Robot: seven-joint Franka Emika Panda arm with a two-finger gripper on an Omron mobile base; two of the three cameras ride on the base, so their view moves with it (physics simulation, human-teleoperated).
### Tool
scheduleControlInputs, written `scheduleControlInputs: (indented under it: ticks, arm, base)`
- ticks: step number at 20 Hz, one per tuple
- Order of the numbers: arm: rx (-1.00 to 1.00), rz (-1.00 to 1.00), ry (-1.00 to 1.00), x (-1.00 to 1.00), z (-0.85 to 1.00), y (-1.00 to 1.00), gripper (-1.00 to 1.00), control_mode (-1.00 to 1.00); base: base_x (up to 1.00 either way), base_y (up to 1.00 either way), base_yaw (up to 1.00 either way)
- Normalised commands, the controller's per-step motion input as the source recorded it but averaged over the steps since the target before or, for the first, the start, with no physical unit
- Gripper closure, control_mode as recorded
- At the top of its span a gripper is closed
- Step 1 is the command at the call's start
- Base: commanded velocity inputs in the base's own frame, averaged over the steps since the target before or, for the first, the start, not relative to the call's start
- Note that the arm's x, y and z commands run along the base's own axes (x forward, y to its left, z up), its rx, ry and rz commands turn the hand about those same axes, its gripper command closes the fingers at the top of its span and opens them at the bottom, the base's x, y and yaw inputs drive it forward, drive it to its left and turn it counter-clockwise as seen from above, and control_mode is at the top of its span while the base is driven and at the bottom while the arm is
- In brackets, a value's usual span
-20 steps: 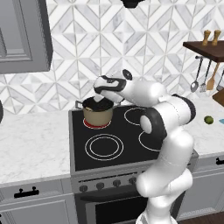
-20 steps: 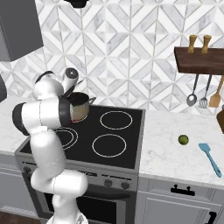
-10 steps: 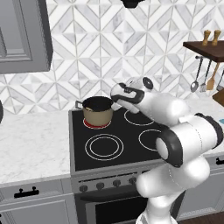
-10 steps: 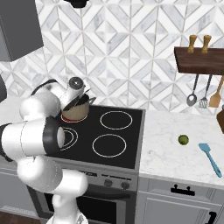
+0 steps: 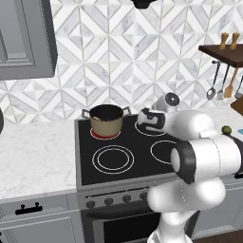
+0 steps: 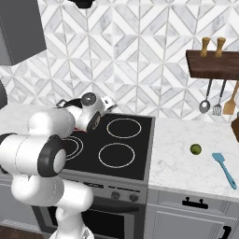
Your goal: Put the lime and sweet potato in the pot. Retrieve the spatula and lightly stir the vegetables in the pot.
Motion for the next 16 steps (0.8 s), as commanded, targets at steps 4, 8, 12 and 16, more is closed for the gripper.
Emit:
scheduleControlInputs:
  ticks: [4,8,12,16]
  arm:
    - [-0.09,-0.36,0.21,0.00,0.00,-1.00,-1.00,-1.00]
    - [0.00,-0.33,0.20,0.00,0.00,-1.00,-1.00,-1.00]
    - [0.00,-0.28,0.14,0.00,0.00,-1.00,-1.00,-1.00]
    - [0.00,-0.29,0.09,-0.02,0.00,-1.00,-1.00,-1.00]
  base:
    - [0.00,0.00,0.00]
    - [0.00,0.00,0.00]
    - [0.00,0.00,0.00]
    - [0.00,0.00,0.00]
